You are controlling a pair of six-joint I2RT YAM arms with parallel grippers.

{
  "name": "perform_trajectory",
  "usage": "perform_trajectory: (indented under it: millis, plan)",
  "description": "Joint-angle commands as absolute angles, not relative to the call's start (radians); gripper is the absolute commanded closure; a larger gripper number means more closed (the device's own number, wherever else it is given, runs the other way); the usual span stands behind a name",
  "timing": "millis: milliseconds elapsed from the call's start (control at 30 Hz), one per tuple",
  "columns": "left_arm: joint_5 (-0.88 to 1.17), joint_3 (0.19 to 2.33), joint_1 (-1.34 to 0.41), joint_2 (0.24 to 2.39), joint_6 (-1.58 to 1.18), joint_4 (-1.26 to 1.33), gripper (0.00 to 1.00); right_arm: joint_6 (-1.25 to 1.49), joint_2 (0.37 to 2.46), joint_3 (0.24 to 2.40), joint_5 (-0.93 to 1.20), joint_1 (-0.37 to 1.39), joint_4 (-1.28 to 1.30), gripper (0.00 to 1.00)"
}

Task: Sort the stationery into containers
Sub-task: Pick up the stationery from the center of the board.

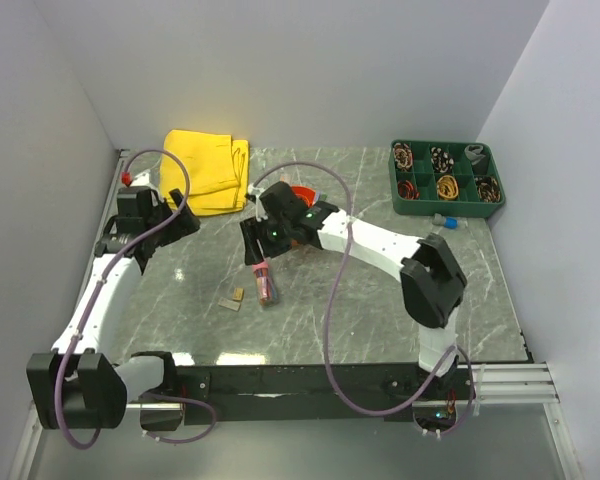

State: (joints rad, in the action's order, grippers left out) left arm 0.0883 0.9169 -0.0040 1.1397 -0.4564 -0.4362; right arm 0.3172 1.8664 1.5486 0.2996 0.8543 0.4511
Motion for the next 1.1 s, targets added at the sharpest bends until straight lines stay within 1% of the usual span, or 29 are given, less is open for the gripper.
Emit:
perform_trajectory:
  millis: [0, 267, 533, 833, 933, 1000, 1033, 1067]
  plan:
    - [0.014, 0.959, 0.020, 1.054, -0.465, -0.453, 0.12, 0.446, 1.919, 1.617, 0.212, 0.851, 0.528, 0.34]
    - [0.052, 0.888, 0.054, 0.974, -0.486, -0.453, 0.11, 0.466, 2.014, 1.680, 0.071, 0.881, 0.560, 0.34]
    - [0.061, 0.877, 0.057, 0.965, -0.483, -0.453, 0.10, 0.459, 2.114, 1.710, 0.009, 0.888, 0.566, 0.35]
    - [0.072, 0.873, 0.057, 0.985, -0.492, -0.443, 0.10, 0.454, 2.180, 1.724, -0.055, 0.890, 0.568, 0.37]
    - [0.083, 0.870, 0.057, 0.994, -0.503, -0.437, 0.10, 0.440, 2.204, 1.733, -0.060, 0.893, 0.560, 0.44]
    - [0.092, 0.871, 0.057, 0.999, -0.505, -0.433, 0.10, 0.423, 2.217, 1.738, -0.071, 0.900, 0.554, 0.47]
    - [0.094, 0.871, 0.057, 1.002, -0.506, -0.433, 0.10, 0.410, 2.218, 1.740, -0.071, 0.902, 0.546, 0.64]
    - [0.095, 0.874, 0.057, 1.006, -0.505, -0.431, 0.10, 0.407, 2.218, 1.743, -0.069, 0.905, 0.543, 0.74]
